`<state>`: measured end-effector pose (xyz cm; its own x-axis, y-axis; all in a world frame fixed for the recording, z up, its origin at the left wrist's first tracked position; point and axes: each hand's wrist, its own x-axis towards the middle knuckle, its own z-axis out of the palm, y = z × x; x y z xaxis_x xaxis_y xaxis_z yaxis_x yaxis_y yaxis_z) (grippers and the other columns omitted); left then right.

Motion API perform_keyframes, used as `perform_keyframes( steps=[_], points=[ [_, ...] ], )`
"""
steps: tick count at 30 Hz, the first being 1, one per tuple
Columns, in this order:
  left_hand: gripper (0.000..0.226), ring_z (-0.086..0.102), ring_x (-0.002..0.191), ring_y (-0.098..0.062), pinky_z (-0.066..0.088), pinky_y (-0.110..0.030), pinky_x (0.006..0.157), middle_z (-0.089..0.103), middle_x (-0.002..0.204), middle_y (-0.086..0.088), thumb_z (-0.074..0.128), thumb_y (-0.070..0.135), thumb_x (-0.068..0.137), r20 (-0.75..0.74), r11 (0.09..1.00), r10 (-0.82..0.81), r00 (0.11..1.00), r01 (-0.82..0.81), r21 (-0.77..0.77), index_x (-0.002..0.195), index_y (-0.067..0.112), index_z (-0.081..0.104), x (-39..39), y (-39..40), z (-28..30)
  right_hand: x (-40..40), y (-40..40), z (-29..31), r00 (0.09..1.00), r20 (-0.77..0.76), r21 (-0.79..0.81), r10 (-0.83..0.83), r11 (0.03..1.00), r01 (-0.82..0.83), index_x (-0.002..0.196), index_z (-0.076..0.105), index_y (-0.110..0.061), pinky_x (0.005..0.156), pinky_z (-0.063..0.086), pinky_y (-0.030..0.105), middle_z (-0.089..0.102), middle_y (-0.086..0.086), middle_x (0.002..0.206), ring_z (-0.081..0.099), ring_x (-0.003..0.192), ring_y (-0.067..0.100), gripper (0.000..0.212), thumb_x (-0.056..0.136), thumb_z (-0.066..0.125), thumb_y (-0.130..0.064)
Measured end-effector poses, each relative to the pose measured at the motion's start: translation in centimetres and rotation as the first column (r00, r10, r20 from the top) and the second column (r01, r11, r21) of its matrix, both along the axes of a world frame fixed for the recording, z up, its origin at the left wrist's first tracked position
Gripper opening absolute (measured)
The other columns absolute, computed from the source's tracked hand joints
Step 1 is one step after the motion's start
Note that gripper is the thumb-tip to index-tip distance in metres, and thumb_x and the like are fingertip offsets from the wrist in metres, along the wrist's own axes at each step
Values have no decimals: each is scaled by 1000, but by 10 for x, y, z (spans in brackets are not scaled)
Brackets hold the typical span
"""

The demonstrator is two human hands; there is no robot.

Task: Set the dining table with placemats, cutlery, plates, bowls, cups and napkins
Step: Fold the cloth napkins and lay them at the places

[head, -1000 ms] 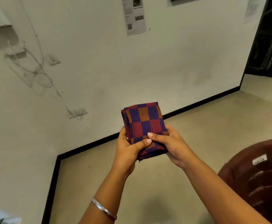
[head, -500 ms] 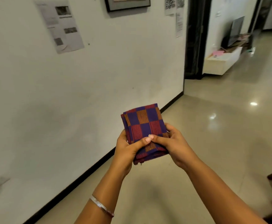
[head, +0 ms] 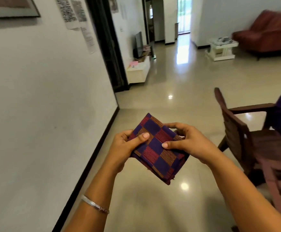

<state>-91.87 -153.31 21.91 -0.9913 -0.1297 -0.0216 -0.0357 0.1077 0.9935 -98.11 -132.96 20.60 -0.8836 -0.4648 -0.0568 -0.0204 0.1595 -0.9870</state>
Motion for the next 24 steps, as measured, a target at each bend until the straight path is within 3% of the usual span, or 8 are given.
perform_keyframes(
  steps=[4,8,11,14,18,21,24],
  points=[
    [23,73,82,-21,58,-29,62,75,91,-3,67,21,85,-13,987,-159,987,158,-33,106,16,64,-101,22,4,-77,27,11,975,-73,-2,-212,977,212,128,51,-32,74,60,39,61,3,101,69,91,19,69,69,84,-20],
    [16,73,83,-20,59,-29,65,75,92,-3,62,18,89,-136,983,-184,973,181,-34,106,19,63,-189,44,7,-147,47,18,904,-61,-196,-422,893,404,126,51,-25,70,59,35,63,6,101,70,87,21,68,67,84,-15],
    [18,72,86,-22,60,-37,71,74,97,-5,61,20,90,-191,980,-189,963,196,19,107,19,63,-246,70,-1,-190,65,12,831,75,-371,-551,758,536,123,52,-18,75,58,35,68,8,100,71,88,24,65,66,83,-13],
    [16,72,87,-23,60,-42,71,74,96,-4,61,22,90,-192,965,-239,952,256,65,106,21,63,-301,101,-10,-219,88,-1,795,257,-473,-550,646,600,122,56,-9,77,59,37,70,13,108,71,93,28,61,65,78,-12],
    [13,72,83,-22,59,-37,59,74,92,-3,59,21,92,-196,922,-337,921,365,130,104,22,65,-375,154,-19,-253,121,-24,725,338,-444,-600,577,685,116,63,-3,92,52,48,69,17,113,66,105,33,50,68,77,-11],
    [14,72,88,-24,60,-43,68,74,95,-3,59,23,92,-180,859,-460,869,487,158,105,24,65,-432,198,-28,-281,149,-35,630,354,-367,-691,517,773,113,63,-8,93,52,48,70,13,112,67,104,30,44,70,75,-11],
    [18,71,90,-25,59,-46,72,74,98,-5,60,26,92,-103,783,-593,798,602,155,109,23,64,-484,237,-37,-307,173,-40,522,408,-383,-749,378,843,114,61,-10,82,57,42,71,12,109,69,100,27,32,84,65,-1]
  ],
)
